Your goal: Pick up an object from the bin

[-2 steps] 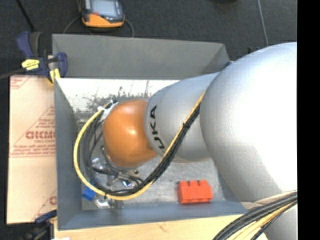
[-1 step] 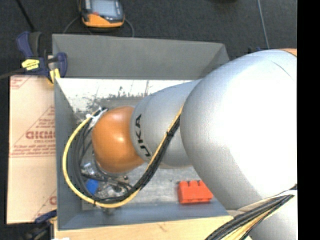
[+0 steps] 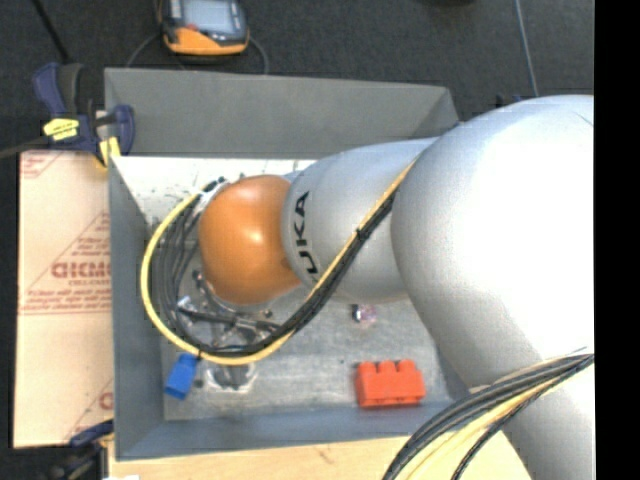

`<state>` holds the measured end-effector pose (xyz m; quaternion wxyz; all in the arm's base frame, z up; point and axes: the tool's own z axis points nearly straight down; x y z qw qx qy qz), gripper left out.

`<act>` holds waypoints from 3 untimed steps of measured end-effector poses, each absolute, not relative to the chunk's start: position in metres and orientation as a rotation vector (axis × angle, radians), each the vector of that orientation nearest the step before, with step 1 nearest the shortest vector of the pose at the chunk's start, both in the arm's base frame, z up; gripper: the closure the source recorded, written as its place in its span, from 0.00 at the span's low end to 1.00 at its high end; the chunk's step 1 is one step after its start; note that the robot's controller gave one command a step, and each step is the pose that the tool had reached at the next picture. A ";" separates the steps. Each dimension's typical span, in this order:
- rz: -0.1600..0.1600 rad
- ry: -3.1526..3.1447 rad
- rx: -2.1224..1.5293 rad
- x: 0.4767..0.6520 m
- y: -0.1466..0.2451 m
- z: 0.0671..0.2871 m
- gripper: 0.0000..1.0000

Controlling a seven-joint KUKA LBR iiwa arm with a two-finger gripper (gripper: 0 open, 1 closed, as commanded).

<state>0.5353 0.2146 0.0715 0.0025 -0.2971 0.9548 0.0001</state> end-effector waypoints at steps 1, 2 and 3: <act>-0.005 2.838 -1.345 0.509 0.231 0.071 0.00; 0.000 2.837 -1.339 0.509 0.233 0.072 1.00; -0.006 2.736 -1.512 0.502 0.214 0.073 1.00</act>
Offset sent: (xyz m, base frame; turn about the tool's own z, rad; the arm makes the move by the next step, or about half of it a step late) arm -0.0286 0.0191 -0.0015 -0.2853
